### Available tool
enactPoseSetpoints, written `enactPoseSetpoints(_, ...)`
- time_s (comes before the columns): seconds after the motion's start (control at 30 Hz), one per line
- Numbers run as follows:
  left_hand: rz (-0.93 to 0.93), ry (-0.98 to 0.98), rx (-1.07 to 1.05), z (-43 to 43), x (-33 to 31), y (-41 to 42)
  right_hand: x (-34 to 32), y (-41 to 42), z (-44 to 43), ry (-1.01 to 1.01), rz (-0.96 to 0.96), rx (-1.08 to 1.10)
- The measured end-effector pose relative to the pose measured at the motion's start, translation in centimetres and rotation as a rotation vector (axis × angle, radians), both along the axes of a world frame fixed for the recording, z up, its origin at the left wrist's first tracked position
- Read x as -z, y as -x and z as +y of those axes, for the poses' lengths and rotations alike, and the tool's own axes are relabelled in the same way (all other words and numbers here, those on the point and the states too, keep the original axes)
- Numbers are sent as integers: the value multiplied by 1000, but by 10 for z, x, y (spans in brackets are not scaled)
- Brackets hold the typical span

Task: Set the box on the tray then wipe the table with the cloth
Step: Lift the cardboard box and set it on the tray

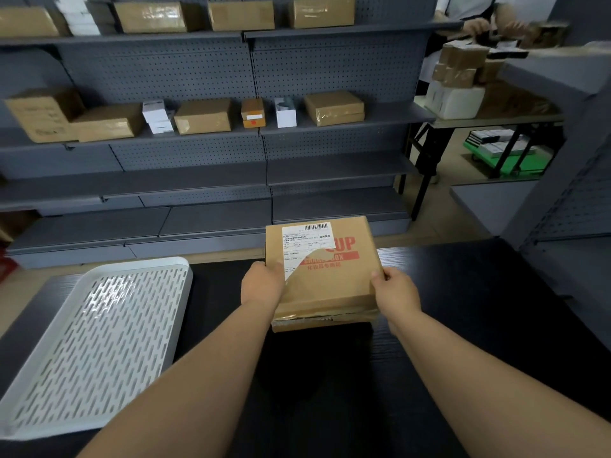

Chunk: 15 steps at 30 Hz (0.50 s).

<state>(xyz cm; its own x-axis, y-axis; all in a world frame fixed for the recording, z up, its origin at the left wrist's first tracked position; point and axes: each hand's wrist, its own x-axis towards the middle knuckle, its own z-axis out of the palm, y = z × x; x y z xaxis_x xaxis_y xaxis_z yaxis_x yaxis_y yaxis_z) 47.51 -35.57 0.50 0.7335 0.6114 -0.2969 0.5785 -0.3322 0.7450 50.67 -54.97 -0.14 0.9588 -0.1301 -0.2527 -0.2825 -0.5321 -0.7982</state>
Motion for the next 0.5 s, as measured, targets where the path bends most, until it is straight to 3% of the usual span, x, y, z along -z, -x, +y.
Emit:
enactPoseSetpoints(0.27,-194,-64,-77,-17,-53,31,-29,27,-17,-167,-142,28)
enactPoseSetpoints(0.5,-231,-136,-61,-33,-90,78,-48,65,-40,-366,-213,-21)
